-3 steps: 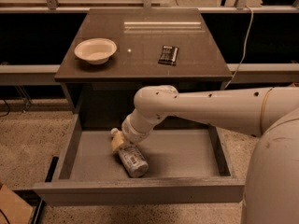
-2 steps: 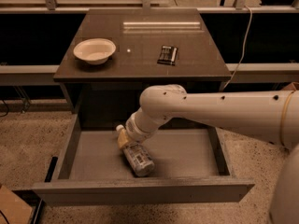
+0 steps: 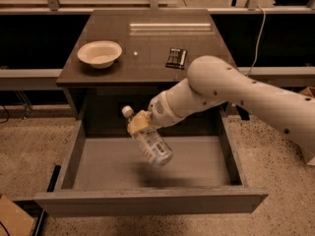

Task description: Pick blue plastic bottle from top drawer and place on counter

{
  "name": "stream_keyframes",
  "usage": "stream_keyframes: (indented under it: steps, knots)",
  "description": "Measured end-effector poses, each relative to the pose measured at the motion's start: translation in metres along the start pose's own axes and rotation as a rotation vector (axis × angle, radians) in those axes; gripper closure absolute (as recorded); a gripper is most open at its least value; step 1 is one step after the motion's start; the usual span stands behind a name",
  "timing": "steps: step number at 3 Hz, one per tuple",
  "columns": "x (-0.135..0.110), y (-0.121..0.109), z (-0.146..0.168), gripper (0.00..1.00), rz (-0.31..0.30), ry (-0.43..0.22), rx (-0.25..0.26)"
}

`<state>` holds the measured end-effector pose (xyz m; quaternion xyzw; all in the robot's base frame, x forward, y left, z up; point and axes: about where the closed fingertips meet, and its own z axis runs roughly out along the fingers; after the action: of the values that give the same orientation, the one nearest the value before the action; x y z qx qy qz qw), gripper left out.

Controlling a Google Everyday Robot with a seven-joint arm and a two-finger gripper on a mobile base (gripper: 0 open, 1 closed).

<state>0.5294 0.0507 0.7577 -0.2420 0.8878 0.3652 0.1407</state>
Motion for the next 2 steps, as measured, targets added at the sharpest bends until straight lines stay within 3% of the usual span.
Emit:
stream_keyframes:
  steps: [1,2]
  knots:
    - [-0.032,0.016,-0.059,1.0,-0.182,-0.04,-0.06]
    - [-0.073,0.028,-0.105,1.0,-0.351,-0.054,-0.036]
